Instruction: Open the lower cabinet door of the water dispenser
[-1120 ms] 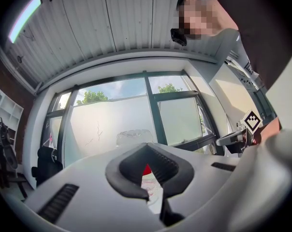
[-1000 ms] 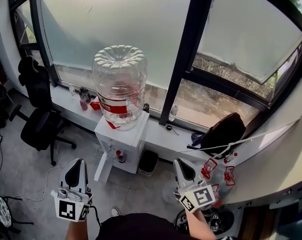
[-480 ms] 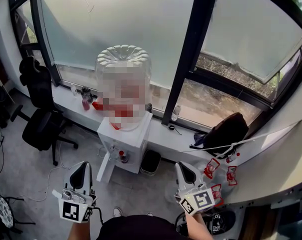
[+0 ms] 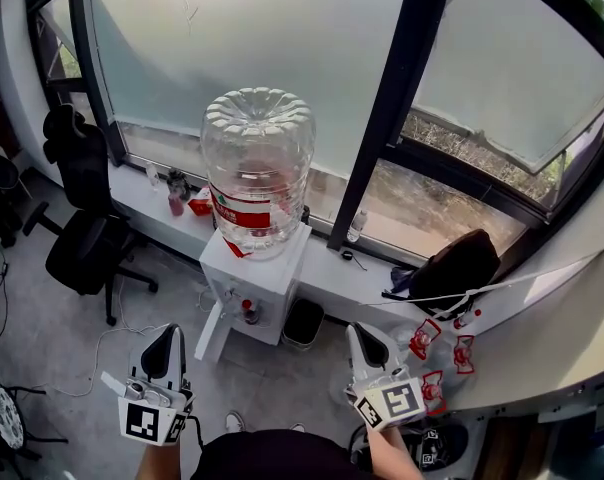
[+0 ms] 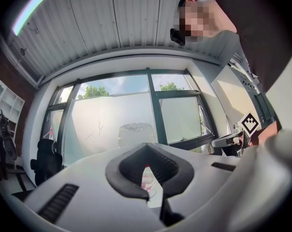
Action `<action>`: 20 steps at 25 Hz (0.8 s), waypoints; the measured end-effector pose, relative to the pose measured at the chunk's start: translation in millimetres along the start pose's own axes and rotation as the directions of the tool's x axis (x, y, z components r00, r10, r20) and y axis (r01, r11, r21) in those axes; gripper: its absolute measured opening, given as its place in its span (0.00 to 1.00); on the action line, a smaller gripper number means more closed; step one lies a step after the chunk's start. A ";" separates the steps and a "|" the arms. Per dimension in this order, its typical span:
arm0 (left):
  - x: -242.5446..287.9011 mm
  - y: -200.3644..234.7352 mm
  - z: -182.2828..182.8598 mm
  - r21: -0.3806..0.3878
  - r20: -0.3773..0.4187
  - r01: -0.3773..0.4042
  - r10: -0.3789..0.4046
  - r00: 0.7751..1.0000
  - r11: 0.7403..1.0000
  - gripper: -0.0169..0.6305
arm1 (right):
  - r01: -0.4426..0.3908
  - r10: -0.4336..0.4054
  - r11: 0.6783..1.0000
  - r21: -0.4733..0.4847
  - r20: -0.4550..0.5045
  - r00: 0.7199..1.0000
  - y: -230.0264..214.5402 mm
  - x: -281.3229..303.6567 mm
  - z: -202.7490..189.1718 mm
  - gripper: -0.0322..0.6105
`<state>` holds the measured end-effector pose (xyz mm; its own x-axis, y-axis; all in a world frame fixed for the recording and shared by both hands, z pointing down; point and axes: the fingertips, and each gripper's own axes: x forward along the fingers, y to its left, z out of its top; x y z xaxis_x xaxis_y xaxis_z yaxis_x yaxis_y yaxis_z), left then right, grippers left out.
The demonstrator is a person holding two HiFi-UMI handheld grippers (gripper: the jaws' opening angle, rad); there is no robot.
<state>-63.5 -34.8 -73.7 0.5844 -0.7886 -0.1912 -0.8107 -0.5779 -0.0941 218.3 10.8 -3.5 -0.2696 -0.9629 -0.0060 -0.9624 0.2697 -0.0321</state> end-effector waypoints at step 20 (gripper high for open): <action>2.9 10.2 2.6 -0.008 0.027 0.022 -0.022 0.999 1.000 0.04 | 0.066 -0.066 0.998 0.012 0.046 0.997 7.4 9.9 8.2 0.06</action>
<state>-70.2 -42.4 -77.8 0.6008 -0.7700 -0.2151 -0.7973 -0.5967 -0.0909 208.8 3.2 -12.0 -0.2038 -0.9778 -0.0495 -0.9776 0.2060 -0.0441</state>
